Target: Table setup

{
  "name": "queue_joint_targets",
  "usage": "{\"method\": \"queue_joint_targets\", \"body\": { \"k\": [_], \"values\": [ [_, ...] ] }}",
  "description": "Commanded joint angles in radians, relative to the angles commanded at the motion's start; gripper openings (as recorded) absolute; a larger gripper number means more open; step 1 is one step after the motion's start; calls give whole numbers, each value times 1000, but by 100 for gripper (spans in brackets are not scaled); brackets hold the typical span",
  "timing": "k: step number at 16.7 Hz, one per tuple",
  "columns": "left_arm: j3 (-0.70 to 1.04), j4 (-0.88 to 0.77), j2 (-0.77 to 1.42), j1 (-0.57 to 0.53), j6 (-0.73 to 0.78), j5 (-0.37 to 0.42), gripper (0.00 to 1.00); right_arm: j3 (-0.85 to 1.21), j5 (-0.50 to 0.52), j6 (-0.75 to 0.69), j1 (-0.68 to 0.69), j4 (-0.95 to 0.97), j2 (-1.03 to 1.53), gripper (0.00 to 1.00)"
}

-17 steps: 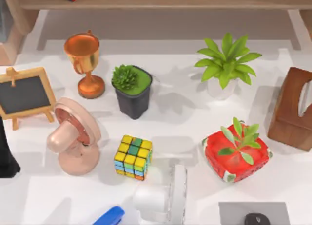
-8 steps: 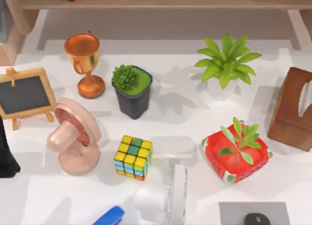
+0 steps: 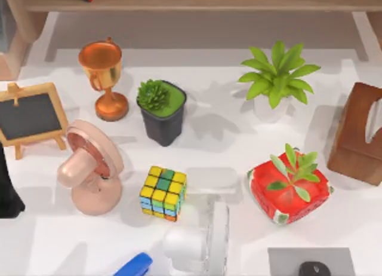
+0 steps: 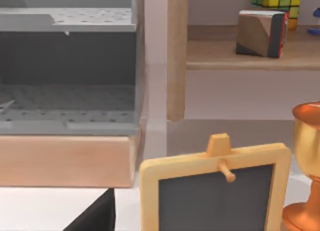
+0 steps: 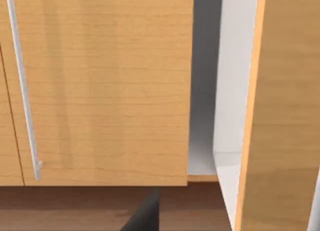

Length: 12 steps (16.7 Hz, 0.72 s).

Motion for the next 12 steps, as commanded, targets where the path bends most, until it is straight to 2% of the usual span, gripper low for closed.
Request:
{"method": "queue_joint_targets", "body": {
  "k": [7,12],
  "values": [
    [0,0,0,0,0,0,100,0,0,0,0,0,0,2],
    [0,0,0,0,0,0,100,0,0,0,0,0,0,0]
  ]
}}
